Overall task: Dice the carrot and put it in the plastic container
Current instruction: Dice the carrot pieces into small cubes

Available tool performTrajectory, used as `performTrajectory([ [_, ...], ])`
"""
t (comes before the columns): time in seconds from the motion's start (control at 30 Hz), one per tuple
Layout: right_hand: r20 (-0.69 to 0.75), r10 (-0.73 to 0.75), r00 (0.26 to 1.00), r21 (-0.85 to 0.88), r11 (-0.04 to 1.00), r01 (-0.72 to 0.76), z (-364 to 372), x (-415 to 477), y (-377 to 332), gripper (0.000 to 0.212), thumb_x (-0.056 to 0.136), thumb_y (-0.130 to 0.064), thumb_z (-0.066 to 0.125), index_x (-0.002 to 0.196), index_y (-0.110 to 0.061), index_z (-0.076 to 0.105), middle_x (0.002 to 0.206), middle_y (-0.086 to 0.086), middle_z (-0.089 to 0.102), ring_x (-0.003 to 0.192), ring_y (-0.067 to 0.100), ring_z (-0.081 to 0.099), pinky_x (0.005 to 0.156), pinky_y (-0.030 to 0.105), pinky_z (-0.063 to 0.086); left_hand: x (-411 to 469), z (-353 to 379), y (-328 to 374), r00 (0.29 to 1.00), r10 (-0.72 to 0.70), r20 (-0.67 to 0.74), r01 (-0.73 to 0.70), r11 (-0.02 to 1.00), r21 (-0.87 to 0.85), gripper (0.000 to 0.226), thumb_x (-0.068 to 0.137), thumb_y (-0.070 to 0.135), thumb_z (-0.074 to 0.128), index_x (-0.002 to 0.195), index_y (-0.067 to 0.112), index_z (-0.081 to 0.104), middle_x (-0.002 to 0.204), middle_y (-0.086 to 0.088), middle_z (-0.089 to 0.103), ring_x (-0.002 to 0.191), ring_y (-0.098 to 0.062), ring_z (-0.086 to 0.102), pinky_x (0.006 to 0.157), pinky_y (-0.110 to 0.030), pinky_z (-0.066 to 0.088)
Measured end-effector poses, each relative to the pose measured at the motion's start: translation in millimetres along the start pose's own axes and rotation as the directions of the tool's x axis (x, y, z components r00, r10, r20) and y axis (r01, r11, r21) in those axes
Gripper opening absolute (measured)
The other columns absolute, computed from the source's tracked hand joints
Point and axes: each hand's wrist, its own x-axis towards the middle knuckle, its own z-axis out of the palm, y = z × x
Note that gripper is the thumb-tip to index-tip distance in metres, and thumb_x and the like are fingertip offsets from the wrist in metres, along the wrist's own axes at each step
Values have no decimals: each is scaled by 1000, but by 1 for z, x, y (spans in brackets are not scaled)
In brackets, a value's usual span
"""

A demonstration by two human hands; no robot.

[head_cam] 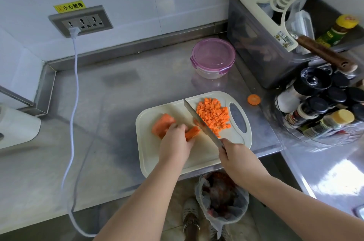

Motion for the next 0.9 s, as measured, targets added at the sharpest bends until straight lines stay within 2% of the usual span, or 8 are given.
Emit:
performTrajectory([
  [0.13,22,-44,999,-43,998,45,3,-9,-4,29,102,-28,31,120,-19,51,89,3,64,77,23,63,71,40,54,-2,1,-2,1000,11,-20,-11,1000,-13,27,87,29,63,110,14,63,113,-2,57,103,-22,58,76,-30,45],
  [0.27,23,-58,998,-81,995,59,7,-12,-6,34,103,-29,30,133,-23,43,96,2,65,83,22,65,75,39,56,-3,1,-1,999,18,-40,-19,1000,-7,21,88,25,62,105,12,63,111,-2,58,102,-22,59,76,-30,45],
  [0.73,21,-46,999,-101,994,48,9,-11,-8,35,103,-28,30,136,-25,40,93,-2,64,79,16,65,73,36,57,-3,2,1,999,-8,-46,7,1000,-19,19,87,22,63,102,11,64,109,-3,58,99,-24,59,78,-31,46],
  [0.9,29,-36,999,-112,993,39,8,-9,-6,35,103,-27,31,136,-25,39,91,-2,64,78,17,65,72,37,58,-2,4,-1,998,7,-65,-8,1000,-15,20,87,24,65,103,11,65,106,-2,59,95,-22,61,74,-27,44],
])
